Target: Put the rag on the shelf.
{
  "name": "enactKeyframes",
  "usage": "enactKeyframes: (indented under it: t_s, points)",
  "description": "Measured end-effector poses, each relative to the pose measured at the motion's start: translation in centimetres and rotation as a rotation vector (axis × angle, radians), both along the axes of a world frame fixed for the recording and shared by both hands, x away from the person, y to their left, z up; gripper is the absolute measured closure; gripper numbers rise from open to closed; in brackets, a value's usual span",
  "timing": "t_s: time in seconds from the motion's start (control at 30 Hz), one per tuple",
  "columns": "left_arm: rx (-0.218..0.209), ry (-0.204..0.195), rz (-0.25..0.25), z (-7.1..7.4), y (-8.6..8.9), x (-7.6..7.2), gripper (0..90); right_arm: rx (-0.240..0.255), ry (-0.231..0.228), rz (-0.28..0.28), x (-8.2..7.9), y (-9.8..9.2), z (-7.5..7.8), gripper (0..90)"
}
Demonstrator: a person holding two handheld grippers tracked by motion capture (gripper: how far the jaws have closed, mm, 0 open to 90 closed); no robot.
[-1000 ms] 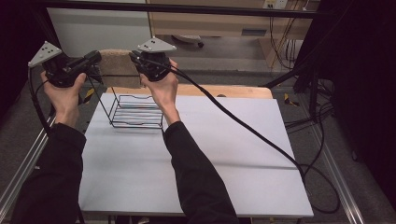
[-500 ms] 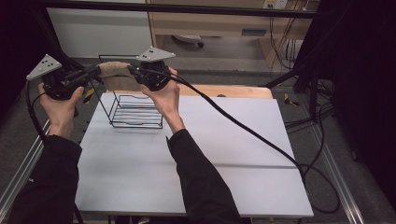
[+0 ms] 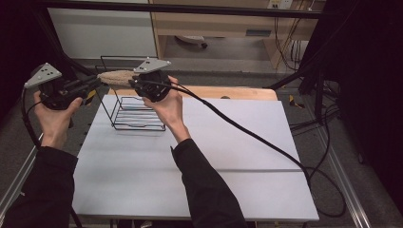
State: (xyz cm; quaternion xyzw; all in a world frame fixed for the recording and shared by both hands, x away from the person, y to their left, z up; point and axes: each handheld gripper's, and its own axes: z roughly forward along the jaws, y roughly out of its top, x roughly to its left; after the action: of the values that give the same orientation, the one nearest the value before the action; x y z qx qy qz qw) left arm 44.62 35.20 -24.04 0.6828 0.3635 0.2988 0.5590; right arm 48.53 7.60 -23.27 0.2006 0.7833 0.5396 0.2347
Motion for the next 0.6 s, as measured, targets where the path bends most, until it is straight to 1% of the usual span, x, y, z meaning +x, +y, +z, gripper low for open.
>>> enactKeyframes:
  t_s: [0.07,0.17,0.2,0.27,0.3,0.33,0.37,0.4,0.43,0.47,0.53,0.6]
  points:
    - [-0.019,-0.002,-0.003,0.5,0.2,-0.2,71.7,-0.011,0.002,0.001,0.0,0.0,-0.1,79.9]
    - [-0.036,-0.008,-0.011,1.3,-0.1,-0.3,71.1,-0.021,0.007,0.005,-0.1,0.1,-0.2,79.6]
    - [-0.035,-0.001,-0.021,1.5,-0.3,-0.3,72.1,-0.024,0.009,0.005,-0.2,0.1,-0.2,79.3]
    - [-0.008,0.032,-0.039,1.5,-1.1,-0.1,75.9,-0.036,0.017,0.008,-0.2,0.1,-0.3,78.4]
    - [0.005,0.049,-0.043,1.3,-1.3,0.0,78.1,-0.041,0.022,0.011,-0.2,0.1,-0.4,78.1]
    - [0.028,0.075,-0.048,1.0,-1.7,0.2,80.5,-0.041,0.026,0.013,-0.3,0.1,-0.4,77.8]
    - [0.039,0.090,-0.050,0.8,-1.9,0.3,82.8,-0.029,0.031,0.015,-0.3,0.0,-0.5,77.3]
    - [0.054,0.113,-0.056,0.3,-2.2,0.4,85.0,-0.020,0.035,0.017,-0.3,-0.1,-0.5,76.1]
    - [0.058,0.125,-0.057,0.0,-2.2,0.5,87.1,-0.003,0.047,0.020,-0.4,-0.3,-0.5,74.6]
    - [0.065,0.139,-0.058,-0.4,-2.4,0.7,88.4,0.004,0.050,0.021,-0.4,-0.5,-0.5,74.5]
    - [0.071,0.154,-0.054,-1.0,-2.5,0.9,89.7,0.021,0.059,0.024,-0.4,-0.8,-0.6,75.2]
    - [0.073,0.160,-0.052,-1.5,-2.6,1.2,89.8,0.028,0.079,0.028,-0.4,-0.9,-0.7,79.0]
